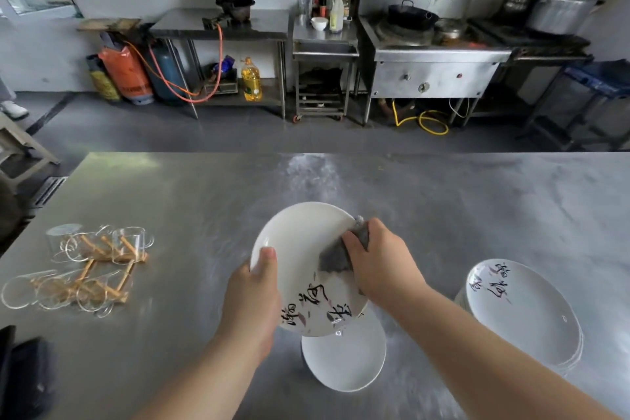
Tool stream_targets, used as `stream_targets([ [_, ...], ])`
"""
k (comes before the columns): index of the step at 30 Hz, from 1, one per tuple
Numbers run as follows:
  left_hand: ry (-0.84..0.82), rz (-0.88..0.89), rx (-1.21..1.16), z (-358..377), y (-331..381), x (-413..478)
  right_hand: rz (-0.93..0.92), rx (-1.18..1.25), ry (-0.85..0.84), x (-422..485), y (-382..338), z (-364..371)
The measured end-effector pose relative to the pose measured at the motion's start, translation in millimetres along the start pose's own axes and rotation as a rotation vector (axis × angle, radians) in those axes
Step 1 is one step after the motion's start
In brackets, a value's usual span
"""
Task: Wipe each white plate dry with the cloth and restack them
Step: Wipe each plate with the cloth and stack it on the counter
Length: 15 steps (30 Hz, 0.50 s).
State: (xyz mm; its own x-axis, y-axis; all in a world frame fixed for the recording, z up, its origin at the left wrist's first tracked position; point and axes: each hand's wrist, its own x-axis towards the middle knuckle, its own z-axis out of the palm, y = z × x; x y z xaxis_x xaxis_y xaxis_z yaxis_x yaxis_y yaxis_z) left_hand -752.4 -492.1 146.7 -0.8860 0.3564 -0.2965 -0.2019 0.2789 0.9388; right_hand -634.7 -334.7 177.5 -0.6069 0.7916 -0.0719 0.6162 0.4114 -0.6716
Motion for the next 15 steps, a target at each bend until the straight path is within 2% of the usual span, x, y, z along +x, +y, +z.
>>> stream_targets([
  [3,-0.080,0.031,0.053,3,-7,-6,-0.265,-0.235,-0.074,25,-20,-23],
  [5,-0.050,0.091,0.065,4,-2,-6,-0.378,-0.244,-0.078,31,-32,-29],
  [7,0.059,0.094,0.022,5,7,-2,-0.305,-0.116,0.040,26,-31,-22],
  [9,0.140,0.049,-0.080,7,12,1,-0.081,0.083,0.138,8,-17,-1],
  [11,0.147,0.038,-0.061,8,14,1,0.133,0.273,0.110,-13,-3,21],
  [13,0.020,0.006,-0.084,8,12,-1,0.193,0.315,0.120,-14,7,25],
  [15,-0.189,-0.111,-0.206,2,13,1,0.090,0.205,0.150,3,10,9],
])
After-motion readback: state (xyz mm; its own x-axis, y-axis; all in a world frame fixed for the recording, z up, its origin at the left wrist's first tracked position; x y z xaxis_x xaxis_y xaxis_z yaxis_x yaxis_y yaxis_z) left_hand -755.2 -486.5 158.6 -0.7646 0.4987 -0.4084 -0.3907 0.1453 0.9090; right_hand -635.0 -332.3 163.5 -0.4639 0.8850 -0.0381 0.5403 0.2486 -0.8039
